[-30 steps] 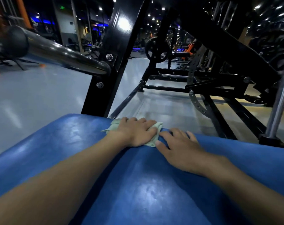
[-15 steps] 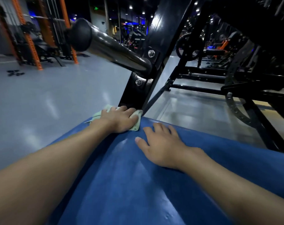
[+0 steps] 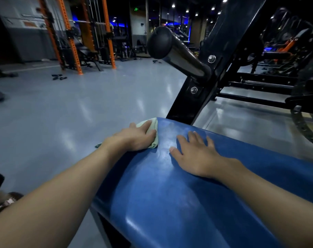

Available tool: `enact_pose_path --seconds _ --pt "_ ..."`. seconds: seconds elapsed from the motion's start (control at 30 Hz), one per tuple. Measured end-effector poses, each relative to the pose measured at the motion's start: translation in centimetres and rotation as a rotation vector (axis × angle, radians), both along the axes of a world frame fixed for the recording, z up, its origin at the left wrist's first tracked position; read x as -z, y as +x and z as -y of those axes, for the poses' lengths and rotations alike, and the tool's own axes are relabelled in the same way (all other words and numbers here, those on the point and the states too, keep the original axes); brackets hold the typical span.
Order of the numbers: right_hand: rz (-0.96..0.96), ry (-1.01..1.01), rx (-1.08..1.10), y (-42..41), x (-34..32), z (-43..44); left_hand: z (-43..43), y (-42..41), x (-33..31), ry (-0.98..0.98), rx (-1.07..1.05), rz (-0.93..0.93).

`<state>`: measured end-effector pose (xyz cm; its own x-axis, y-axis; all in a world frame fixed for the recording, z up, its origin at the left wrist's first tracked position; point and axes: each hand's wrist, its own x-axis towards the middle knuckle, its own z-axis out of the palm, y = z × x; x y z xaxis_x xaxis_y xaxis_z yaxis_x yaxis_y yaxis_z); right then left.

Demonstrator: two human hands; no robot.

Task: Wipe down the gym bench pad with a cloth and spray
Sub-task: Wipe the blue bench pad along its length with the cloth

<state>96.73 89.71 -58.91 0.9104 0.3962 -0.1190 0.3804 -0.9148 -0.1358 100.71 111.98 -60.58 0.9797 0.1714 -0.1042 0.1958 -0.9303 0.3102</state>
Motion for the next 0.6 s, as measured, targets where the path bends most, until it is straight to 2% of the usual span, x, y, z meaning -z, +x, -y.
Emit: enact_pose_path --seconds 0.17,0.23,0.37,0.6 --pt "0.057 -0.029 0.017 -0.8 0.0 -0.2 -1.2 -1.2 -0.1 -0.101 0.010 0.007" --pt "0.086 -0.013 0.002 -1.6 -0.2 -0.6 -1.0 -1.7 -0.4 -0.094 0.020 0.018" --pt "0.010 0.021 -0.070 -3.8 -0.1 -2.5 -1.7 -4.8 -0.7 -0.070 0.038 0.006" --pt "0.033 0.047 -0.028 -5.1 0.4 -3.0 -3.4 -9.6 -0.2 -0.024 -0.049 -0.022"
